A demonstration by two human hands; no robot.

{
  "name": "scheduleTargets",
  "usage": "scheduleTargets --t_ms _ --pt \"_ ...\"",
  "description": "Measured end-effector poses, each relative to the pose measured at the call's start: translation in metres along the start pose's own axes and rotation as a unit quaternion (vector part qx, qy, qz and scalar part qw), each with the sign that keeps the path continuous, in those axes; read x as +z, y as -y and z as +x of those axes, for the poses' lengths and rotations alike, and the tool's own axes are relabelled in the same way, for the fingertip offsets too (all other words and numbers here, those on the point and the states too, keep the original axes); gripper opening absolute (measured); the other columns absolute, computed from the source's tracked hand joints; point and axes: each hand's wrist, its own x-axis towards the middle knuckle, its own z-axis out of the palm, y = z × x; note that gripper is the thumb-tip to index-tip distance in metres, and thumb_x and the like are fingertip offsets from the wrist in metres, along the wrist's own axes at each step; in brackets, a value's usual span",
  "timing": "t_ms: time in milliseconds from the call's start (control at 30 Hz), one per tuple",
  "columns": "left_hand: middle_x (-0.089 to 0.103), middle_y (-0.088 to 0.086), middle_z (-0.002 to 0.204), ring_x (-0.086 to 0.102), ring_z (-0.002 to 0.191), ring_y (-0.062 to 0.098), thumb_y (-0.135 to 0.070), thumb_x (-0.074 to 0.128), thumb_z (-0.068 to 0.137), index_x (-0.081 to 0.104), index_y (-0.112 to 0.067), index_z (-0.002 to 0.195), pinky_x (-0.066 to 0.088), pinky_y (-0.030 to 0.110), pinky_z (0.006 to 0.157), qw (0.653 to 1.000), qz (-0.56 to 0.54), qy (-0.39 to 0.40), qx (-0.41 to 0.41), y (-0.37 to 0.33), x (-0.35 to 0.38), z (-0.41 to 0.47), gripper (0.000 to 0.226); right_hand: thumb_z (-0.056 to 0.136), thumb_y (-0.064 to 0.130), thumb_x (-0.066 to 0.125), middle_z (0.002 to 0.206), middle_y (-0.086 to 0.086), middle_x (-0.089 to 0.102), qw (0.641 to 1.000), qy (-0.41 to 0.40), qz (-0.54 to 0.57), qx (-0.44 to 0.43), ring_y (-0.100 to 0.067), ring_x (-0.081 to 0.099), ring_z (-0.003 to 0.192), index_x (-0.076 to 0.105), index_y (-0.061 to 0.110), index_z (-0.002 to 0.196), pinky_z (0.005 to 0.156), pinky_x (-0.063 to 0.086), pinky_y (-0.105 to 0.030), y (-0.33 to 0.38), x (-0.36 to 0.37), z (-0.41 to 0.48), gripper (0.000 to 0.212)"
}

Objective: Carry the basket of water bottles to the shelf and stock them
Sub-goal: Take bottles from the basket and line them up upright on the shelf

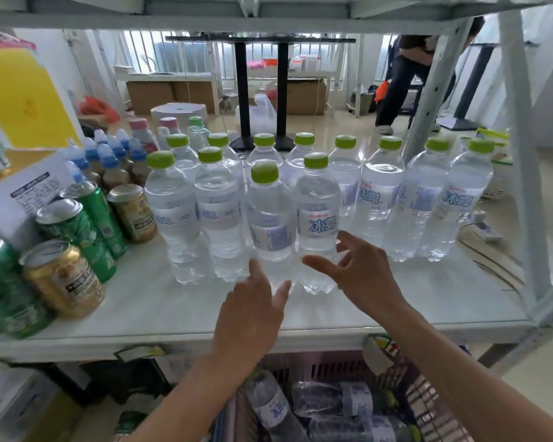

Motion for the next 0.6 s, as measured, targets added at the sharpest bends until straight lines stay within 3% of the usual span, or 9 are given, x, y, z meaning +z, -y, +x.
scheduleTargets --t_ms 100,267,367,467,600 --pt "0.071 0.009 0.119 0.072 0.106 0.028 -0.049 0.044 0.107 0.023 -0.011 0.160 0.057 0.036 0.088 1.000 0.008 -0.010 0.006 0.001 0.001 -0.005 0.069 0.073 0.068 0.073 0.096 0.010 0.071 1.000 0.012 0.010 0.008 -0.002 0.067 0.058 0.065 0.031 0.121 0.061 0.046 -0.012 0.000 0.001 0.000 0.060" --pt "0.065 0.006 0.140 0.073 0.112 0.024 -0.050 0.033 0.109 0.009 -0.011 0.166 0.057 0.032 0.088 0.992 0.125 -0.023 0.019 -0.006 0.002 -0.003 0.073 0.076 0.063 0.075 0.084 0.014 0.069 0.999 0.021 0.023 0.017 0.000 0.068 0.058 0.062 0.032 0.114 0.058 0.046 -0.009 -0.001 0.003 0.000 0.050" --pt "0.058 0.007 0.150 0.070 0.119 0.023 -0.049 0.029 0.110 0.002 -0.007 0.166 0.057 0.031 0.091 0.988 0.153 -0.013 0.019 -0.006 0.006 -0.002 0.075 0.075 0.063 0.075 0.078 0.002 0.071 0.999 0.010 0.037 0.026 -0.013 0.071 0.060 0.056 0.033 0.107 0.062 0.057 -0.024 -0.005 0.007 0.001 0.048" --pt "0.055 0.007 0.152 0.071 0.117 0.023 -0.048 0.030 0.111 0.000 -0.007 0.166 0.057 0.030 0.091 0.988 0.150 -0.022 0.012 -0.002 0.010 0.000 0.075 0.074 0.065 0.074 0.088 0.002 0.074 0.998 0.003 0.057 0.033 -0.015 0.071 0.067 0.058 0.029 0.107 0.070 0.060 -0.038 -0.009 0.014 0.002 0.051" --pt "0.042 0.012 0.155 0.075 0.100 0.032 -0.037 0.050 0.107 0.014 -0.014 0.155 0.061 0.037 0.078 0.999 0.018 -0.040 0.005 0.004 0.016 -0.010 0.065 0.078 0.062 0.074 0.113 0.016 0.071 0.996 -0.005 0.088 0.030 -0.007 0.070 0.075 0.062 0.028 0.120 0.075 0.061 -0.033 -0.011 0.023 0.004 0.055"
